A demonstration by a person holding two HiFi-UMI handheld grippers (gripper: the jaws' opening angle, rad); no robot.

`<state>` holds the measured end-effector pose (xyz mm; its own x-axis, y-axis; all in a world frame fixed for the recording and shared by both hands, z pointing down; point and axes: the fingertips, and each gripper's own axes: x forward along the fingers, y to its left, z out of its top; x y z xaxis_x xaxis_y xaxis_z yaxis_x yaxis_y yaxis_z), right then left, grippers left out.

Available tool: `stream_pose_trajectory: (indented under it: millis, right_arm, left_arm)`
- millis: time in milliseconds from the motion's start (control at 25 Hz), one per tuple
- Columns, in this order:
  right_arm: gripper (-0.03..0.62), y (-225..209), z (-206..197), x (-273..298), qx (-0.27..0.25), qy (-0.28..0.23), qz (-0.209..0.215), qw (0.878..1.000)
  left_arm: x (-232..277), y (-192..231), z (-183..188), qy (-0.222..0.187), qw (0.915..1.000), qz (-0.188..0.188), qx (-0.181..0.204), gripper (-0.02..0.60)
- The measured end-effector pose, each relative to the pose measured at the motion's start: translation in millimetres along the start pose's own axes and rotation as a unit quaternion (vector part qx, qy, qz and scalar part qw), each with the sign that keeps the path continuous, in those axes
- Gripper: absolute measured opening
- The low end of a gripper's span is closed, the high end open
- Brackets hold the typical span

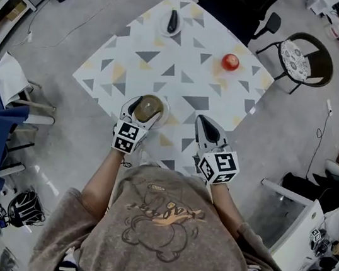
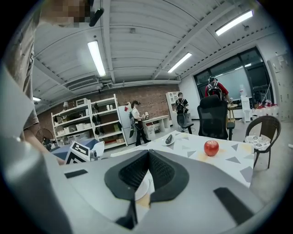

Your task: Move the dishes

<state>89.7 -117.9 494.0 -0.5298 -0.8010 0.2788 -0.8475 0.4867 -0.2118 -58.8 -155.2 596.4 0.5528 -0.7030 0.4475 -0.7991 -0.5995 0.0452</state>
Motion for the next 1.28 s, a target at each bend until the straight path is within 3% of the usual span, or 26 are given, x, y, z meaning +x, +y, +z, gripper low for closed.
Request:
stream_pose_trajectory:
  millis: [480,600,1280]
  right_arm:
    - [0.005,-6.4,-2.4,1.4,0.002,0.005,-0.011,1.0]
    - [0.005,-7.8,-2.1,0.9,0.001,0.006,-0.012,1.0]
    - [0.005,-5.8,-5.9,3.4,0.0,0.009,-0.008,1.0]
  left_arm:
    - [11.4,-6.0,-9.6,0.021,0.9996,-0.015,0.012,0.33]
    - [12.0,-4.5,-10.2,0.019,0.9997,-0.01,0.013,0.293]
    - [6.9,-7.7,-4.7,0.014,0.9994,-0.008,0.03,0.288]
